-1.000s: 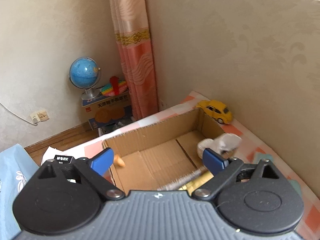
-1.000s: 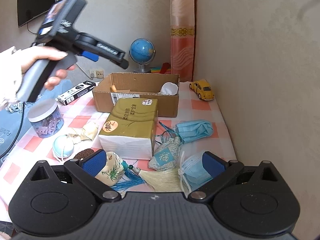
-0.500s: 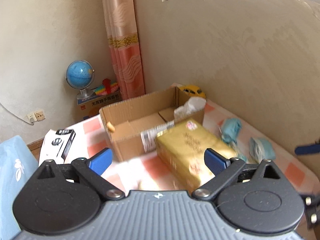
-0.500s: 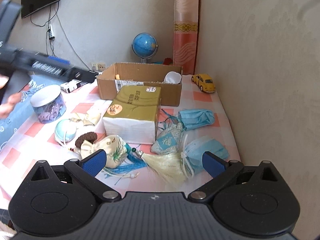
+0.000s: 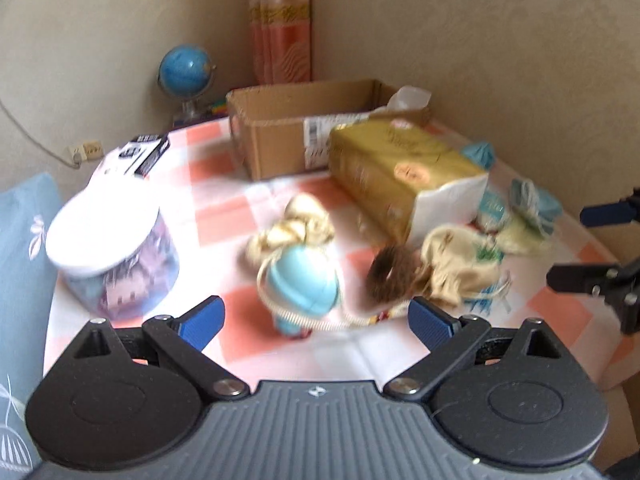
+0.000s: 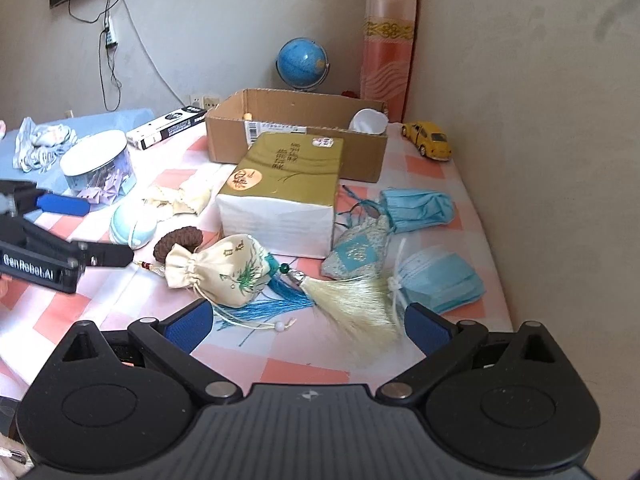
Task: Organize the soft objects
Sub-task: 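Move right gripper to cream drawstring pouch and close on it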
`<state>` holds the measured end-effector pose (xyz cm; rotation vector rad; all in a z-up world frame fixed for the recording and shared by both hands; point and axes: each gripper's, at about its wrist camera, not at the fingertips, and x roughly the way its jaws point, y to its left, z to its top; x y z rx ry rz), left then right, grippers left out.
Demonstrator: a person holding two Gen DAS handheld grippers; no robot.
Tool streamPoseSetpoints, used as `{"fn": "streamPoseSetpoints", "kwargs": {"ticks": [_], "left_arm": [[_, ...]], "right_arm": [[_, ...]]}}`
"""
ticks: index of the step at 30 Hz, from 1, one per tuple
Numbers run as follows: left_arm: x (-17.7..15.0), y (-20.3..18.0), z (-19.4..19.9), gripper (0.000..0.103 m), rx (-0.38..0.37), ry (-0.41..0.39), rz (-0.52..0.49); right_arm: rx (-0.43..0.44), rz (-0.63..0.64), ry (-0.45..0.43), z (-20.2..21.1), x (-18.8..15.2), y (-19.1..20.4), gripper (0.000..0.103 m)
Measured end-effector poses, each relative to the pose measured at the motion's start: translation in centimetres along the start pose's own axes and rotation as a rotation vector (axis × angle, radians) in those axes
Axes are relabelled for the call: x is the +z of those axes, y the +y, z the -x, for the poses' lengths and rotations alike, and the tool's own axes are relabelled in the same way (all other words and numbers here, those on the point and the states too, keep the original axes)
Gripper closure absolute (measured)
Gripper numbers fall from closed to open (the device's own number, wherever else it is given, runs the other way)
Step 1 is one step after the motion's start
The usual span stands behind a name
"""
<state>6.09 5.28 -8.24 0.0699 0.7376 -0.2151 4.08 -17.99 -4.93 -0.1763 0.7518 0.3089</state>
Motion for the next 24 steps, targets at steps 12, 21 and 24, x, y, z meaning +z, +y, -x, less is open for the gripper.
{"fn": "streamPoseSetpoints", "kwargs": {"ticks": [12, 21, 24], "left_arm": [[-2.3, 1.6, 0.1, 0.005, -0.015, 0.030, 0.028], [-3.0, 2.5, 0.7, 0.005, -0.016, 0.024, 0.036], [-3.1, 2.5, 0.9, 0.005, -0.028, 0.014, 0.035]], "right_arm": [[0.084, 0.070, 0.003, -2.8, 2.5, 2.8, 0.000], [0.107, 0.087, 0.034, -6.5, 3.9, 4.5, 0.000], [0.106, 0.090, 0.048, -7.2, 3.8, 4.8, 0.000]]}}
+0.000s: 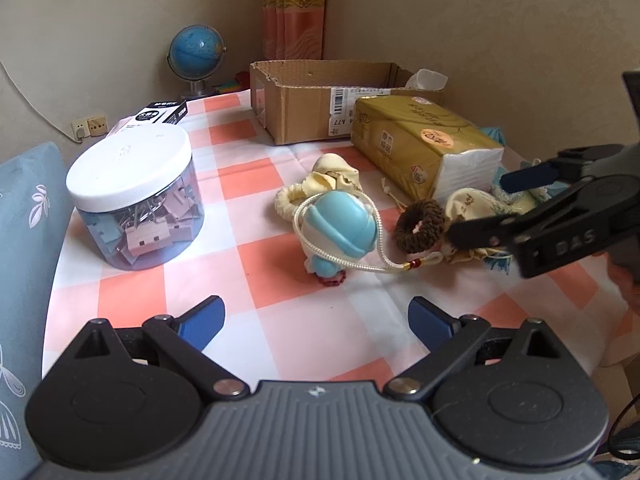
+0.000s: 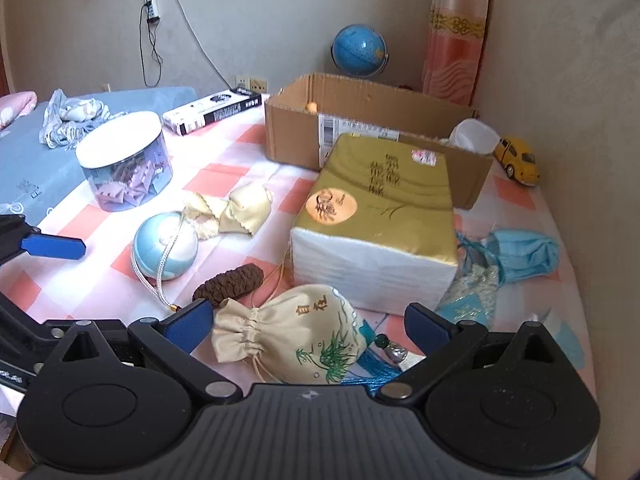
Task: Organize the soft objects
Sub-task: 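Move right gripper to cream drawstring pouch and close on it, then lift pouch with right gripper while left gripper grasps blue ball toy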
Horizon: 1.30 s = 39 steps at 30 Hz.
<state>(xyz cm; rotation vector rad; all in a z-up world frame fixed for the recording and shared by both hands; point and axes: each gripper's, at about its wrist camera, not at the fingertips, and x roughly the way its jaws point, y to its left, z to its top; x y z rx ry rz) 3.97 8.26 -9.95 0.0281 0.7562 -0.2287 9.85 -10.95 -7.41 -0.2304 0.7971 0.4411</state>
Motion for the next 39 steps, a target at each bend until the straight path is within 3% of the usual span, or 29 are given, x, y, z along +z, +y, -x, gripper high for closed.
{"fn": "streamPoseSetpoints", "kwargs": {"ticks": [12, 17, 24, 39], "left_arm": [[-0.5, 0.3, -0.9, 0.005, -0.004, 0.025, 0.010], [-0.4, 0.1, -0.9, 0.005, -0.003, 0.028, -0.010], [-0.2, 0.0, -0.9, 0.005, -0.002, 0.030, -0.020], [0.8, -0.8, -0.7, 0.005, 0.012, 0.011, -0.088]], "right_arm": [[0.005, 0.041, 0.025, -0.9, -0.3, 0.8, 0.001], [0.012, 0.071, 0.050, -1.4, -0.5, 1.2, 0.015], [0.021, 0.099, 0.016, 0.1, -0.9, 1.8, 0.021], [0.061, 0.094, -0.109, 6.1, 0.5, 1.3, 0.023]]}}
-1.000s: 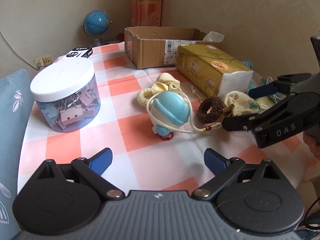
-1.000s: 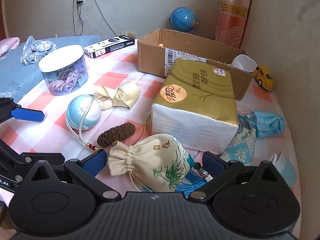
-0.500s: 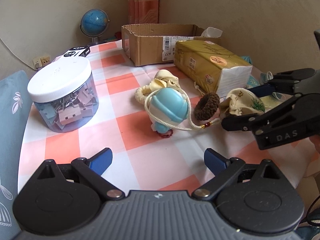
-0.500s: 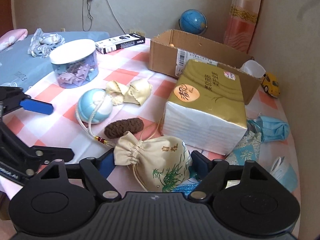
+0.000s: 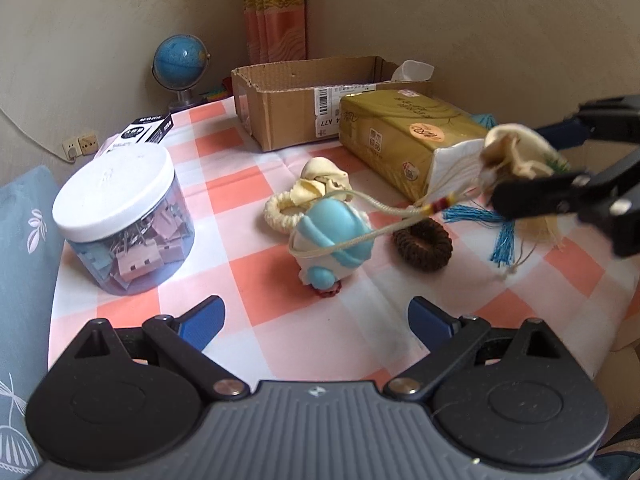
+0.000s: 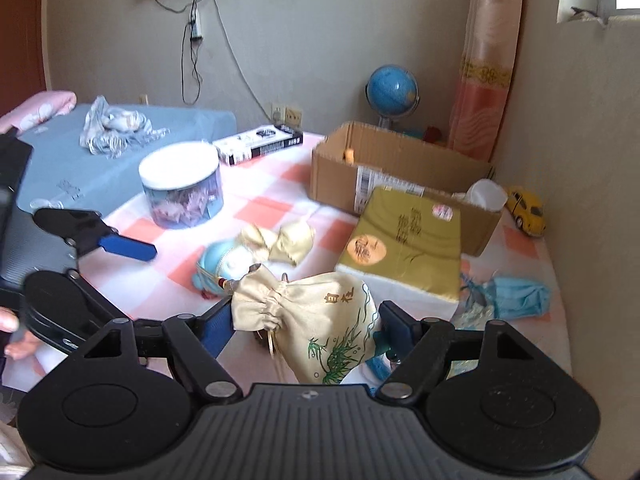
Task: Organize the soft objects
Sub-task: 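Lift pouch with right gripper while left gripper grasps blue ball toy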
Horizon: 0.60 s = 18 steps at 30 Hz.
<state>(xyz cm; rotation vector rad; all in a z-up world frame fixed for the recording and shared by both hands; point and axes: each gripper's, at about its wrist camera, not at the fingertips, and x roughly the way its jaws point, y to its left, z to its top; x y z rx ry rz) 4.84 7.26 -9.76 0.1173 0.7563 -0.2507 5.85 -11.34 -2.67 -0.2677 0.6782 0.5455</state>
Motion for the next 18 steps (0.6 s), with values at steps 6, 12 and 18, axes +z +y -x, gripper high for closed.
{"fn": "streamPoseSetpoints", "kwargs": {"ticks": [6, 12, 18], "left_arm": [[0.9, -0.1, -0.3, 0.005, 0.015, -0.013, -0.033], [1.8, -0.5, -0.9, 0.008, -0.001, -0.027, -0.058], [2.6, -0.9, -1.7, 0.013, -0.002, -0.030, -0.084]], "right_arm": [[-0.015, -0.027, -0.036, 1.8, 0.3, -0.8, 0.023], [-0.044, -0.043, -0.050, 3.0, 0.0, -1.8, 0.023], [-0.106, -0.043, 0.000, 2.5, -1.4, -2.6, 0.023]]}}
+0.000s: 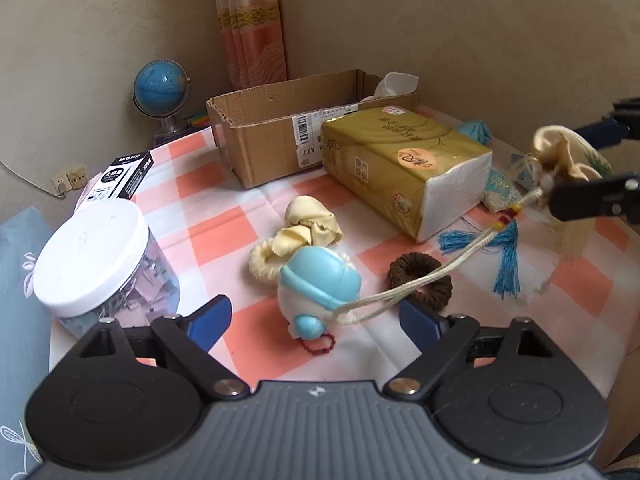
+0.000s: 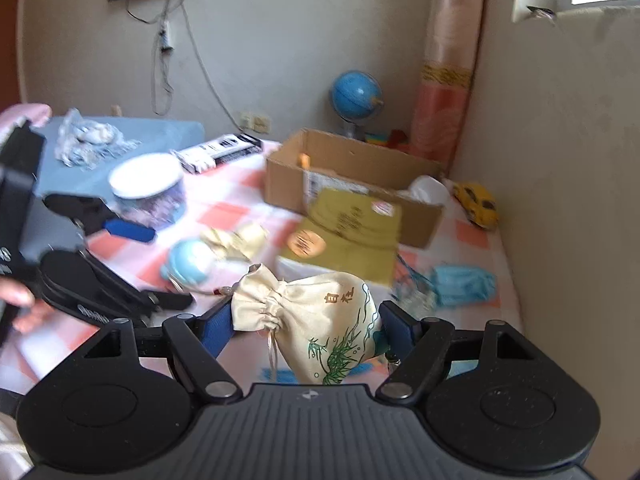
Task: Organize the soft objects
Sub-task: 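Lift pouch with right gripper while left gripper grasps blue ball toy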
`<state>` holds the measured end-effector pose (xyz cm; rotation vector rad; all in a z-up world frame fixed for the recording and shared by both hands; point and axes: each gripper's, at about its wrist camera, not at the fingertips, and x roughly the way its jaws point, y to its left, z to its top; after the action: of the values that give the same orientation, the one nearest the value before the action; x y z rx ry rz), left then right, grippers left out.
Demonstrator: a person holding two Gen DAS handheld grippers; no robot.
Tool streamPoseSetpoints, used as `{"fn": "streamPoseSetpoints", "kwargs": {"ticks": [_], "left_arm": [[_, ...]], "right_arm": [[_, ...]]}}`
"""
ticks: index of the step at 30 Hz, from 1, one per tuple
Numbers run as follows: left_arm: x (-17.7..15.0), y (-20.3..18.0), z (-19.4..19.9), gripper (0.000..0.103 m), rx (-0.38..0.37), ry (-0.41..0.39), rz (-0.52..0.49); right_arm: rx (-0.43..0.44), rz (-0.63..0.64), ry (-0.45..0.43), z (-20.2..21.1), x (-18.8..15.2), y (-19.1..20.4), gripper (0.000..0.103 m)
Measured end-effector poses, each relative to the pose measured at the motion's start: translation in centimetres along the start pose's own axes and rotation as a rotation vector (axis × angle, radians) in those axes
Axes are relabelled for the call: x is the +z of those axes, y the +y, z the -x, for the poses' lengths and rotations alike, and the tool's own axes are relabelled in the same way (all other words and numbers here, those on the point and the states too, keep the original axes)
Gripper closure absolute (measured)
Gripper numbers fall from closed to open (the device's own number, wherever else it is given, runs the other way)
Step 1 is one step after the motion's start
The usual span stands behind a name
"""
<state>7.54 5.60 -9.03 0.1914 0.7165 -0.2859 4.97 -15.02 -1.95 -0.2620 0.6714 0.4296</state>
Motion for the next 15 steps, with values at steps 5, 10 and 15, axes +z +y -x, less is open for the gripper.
{"fn": "streamPoseSetpoints", "kwargs": {"ticks": [5, 10, 15], "left_arm": [[0.3, 0.0, -0.6, 0.015, -0.013, 0.008, -0.006], [0.9, 0.0, -1.2, 0.030, -0.016, 0.009, -0.012], [1.3, 0.4, -1.6, 0.044, -0.024, 0.011, -0.001]], "right_arm": [[-0.040, -0.043, 0.018, 0.4, -0.9, -2.0, 0.023], [-0.045, -0.049, 0.031, 0.3, -1.3, -2.4, 0.023], [-0.024, -0.046, 0.048, -0.5, -1.8, -1.8, 0.023]]}}
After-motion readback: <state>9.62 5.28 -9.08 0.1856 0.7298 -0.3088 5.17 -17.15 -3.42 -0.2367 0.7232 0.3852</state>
